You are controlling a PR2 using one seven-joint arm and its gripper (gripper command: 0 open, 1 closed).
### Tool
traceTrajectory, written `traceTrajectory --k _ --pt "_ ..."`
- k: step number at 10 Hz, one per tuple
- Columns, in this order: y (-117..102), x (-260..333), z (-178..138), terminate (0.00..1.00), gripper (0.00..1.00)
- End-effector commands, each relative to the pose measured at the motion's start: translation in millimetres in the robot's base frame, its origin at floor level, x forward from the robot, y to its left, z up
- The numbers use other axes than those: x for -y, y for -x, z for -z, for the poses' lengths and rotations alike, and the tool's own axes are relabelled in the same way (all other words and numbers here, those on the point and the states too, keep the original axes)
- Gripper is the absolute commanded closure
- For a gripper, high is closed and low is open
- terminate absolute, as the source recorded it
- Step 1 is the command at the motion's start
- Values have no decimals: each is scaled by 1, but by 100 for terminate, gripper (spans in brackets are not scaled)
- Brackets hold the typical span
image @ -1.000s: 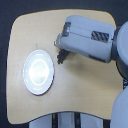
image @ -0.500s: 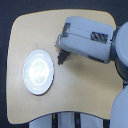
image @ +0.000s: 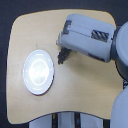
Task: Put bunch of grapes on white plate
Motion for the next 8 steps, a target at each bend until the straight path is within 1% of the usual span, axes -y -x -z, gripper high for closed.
traceTrajectory --k 1,5,8 --pt "-7 5 -3 0 100" --pt "-2 2 -6 0 100" --pt "-2 6 -10 0 100"
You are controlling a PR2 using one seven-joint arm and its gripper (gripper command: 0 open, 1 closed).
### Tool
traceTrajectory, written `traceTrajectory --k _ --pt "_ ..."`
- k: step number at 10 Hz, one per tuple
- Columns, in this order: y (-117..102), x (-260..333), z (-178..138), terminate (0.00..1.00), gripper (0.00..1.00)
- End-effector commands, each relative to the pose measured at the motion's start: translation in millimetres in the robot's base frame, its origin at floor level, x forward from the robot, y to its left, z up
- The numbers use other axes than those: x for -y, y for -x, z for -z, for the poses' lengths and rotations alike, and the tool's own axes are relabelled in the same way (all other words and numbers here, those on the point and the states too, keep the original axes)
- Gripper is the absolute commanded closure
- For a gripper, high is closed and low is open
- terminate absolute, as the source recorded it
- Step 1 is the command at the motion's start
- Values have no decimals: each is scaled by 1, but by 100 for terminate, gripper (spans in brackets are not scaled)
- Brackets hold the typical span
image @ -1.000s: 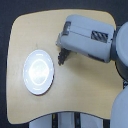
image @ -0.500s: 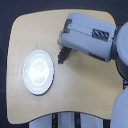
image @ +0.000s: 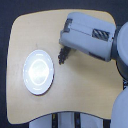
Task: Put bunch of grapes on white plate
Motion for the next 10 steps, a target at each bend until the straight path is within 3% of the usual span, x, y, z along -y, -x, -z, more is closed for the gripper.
traceTrajectory --k 1,6,10 --pt "2 5 -9 0 100" --pt "8 6 -31 0 100" --pt "-2 -2 -76 0 100"
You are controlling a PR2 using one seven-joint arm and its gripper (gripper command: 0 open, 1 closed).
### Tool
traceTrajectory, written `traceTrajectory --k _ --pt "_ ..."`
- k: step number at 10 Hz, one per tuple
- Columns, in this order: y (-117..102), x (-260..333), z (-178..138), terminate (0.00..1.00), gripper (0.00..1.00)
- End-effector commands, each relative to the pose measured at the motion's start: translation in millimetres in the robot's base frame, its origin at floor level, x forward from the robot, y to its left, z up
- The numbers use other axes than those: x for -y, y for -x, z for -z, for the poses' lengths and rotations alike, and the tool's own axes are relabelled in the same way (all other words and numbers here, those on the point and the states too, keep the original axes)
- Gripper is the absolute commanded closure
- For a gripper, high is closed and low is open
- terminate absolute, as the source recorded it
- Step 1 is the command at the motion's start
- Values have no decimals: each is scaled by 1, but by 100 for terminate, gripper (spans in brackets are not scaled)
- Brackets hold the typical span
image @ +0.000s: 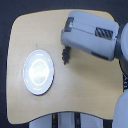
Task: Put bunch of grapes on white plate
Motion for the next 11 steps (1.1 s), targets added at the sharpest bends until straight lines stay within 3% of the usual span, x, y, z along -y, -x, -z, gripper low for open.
traceTrajectory --k 1,4,6,11 --pt "-11 -10 -71 0 100" --pt "-10 -23 -115 0 100" --pt "6 -40 -141 0 100" --pt "50 -88 -122 0 100"
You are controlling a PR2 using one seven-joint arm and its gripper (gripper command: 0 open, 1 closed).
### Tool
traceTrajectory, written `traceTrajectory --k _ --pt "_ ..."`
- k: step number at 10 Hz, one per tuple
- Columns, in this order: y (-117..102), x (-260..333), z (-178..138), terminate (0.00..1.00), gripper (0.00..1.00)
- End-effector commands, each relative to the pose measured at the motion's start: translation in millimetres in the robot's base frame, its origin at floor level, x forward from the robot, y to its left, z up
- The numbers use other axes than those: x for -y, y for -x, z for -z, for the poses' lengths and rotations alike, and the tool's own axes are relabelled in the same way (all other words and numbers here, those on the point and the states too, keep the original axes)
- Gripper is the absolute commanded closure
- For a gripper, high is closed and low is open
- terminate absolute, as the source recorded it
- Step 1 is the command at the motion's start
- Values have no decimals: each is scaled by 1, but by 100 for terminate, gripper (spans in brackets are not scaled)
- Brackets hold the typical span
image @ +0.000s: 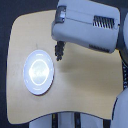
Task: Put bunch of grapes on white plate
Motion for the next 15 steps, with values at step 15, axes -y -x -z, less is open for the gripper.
traceTrajectory --k 15 --pt "69 -137 129 0 100"
